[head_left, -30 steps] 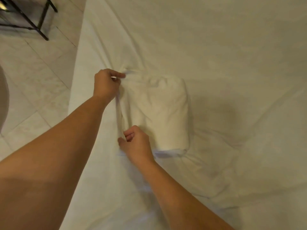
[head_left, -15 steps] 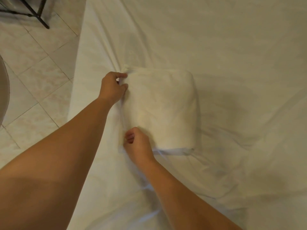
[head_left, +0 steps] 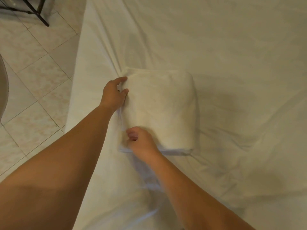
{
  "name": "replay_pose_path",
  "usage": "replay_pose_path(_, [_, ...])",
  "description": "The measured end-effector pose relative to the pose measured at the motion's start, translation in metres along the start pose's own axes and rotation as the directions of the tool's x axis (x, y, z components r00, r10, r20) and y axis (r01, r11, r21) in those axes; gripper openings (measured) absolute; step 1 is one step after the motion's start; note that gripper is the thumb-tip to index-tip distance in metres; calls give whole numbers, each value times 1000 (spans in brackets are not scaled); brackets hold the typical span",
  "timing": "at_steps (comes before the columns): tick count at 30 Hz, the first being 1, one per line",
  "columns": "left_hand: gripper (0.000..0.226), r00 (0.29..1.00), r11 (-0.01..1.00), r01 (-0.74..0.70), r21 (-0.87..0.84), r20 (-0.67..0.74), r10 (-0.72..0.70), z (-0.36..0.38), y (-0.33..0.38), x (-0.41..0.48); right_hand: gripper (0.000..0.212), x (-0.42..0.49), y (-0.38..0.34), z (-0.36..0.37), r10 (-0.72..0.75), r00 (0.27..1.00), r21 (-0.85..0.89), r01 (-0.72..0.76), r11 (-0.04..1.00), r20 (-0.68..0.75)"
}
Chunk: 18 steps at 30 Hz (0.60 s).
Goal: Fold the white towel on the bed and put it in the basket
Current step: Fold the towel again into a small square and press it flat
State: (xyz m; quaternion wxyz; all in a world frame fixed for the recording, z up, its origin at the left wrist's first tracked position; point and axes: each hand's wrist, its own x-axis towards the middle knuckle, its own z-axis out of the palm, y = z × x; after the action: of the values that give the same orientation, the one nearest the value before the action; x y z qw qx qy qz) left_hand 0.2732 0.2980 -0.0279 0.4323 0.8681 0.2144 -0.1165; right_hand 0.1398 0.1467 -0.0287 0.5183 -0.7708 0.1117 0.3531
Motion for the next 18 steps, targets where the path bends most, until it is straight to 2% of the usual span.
replay_pose_path(7, [64,997,999,47,-27,-59,-48,-5,14,-16,35,-1,-17,-65,-115,970,89,136,987,-213])
replay_pose_path(12, [78,989,986,127,-112,-65,-135,5,17,-29,33,4,-26,-124,-284,868,-50,289,956,-406])
replay_pose_path(15, [91,982,969,185,-162,-20,-190,16,11,-38,38,12,-19,-152,-294,829,-139,259,956,-476])
replay_pose_path(18, [99,974,956,224,-188,11,-225,29,5,-47,63,23,-6,-170,-203,857,-204,117,972,-474])
